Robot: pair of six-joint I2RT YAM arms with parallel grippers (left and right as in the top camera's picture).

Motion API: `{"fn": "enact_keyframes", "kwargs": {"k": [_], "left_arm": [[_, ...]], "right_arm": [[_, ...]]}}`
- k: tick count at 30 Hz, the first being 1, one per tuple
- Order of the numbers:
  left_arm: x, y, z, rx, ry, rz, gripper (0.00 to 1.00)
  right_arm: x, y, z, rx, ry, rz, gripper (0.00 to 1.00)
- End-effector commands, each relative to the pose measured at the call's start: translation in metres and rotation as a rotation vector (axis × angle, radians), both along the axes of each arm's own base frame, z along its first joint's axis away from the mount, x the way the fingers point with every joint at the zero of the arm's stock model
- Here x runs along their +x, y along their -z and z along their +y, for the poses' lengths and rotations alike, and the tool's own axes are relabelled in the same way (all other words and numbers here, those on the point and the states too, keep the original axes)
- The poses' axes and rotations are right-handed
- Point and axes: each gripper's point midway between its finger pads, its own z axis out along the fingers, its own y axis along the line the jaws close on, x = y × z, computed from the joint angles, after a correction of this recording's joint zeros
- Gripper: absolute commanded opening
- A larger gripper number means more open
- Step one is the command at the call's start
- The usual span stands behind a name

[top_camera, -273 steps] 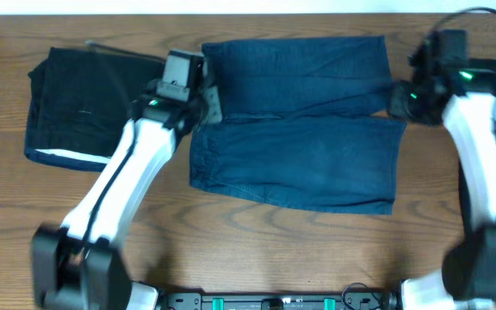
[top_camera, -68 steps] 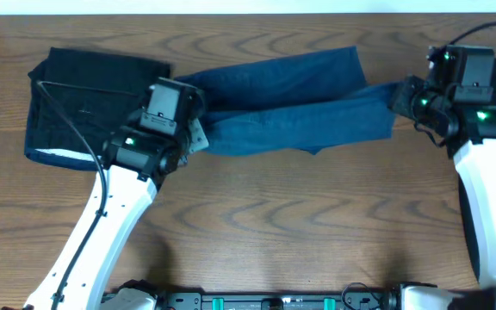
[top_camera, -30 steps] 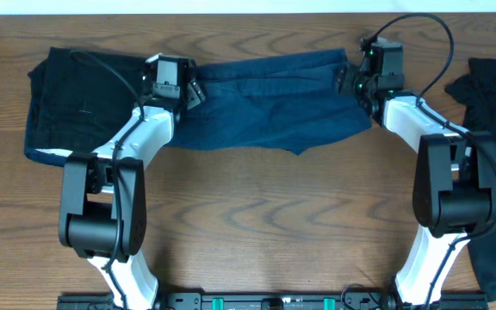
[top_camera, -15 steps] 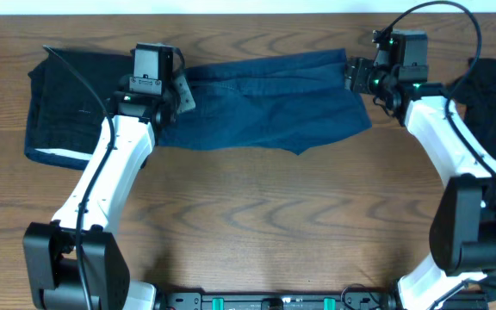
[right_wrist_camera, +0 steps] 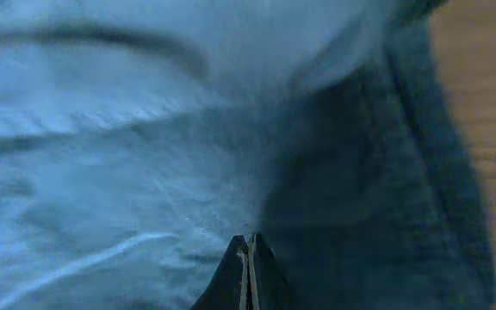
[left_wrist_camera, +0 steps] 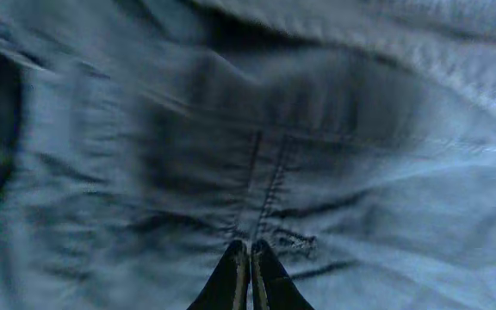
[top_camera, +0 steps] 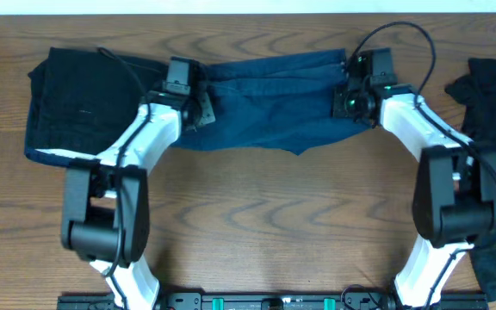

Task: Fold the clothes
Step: 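Lower both grippers and release the folded hem onto the shorts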

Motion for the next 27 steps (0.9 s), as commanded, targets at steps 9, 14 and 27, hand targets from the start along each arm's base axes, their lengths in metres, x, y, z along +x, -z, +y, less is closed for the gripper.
{"fn": "enact_keyframes", "kwargs": {"k": [9,14,27], "left_arm": [[-0.029,0.064,-0.028,0.04,0.086,0.158,0.06],[-0.046,0.064,-0.045,0.055,0.137,0.198,0.06],[-0.095,0.021,-0.08,0.073,0.198,0.25,0.06]], "right_arm": [[-0.039,0.074,-0.018,-0.065,0.042,0.25,0.01],[-0.067,0.074,-0.053,-0.158,0.199,0.383,0.01],[-0.113,0.007,-0.099,-0.212,0.298,0.482,0.01]]}}
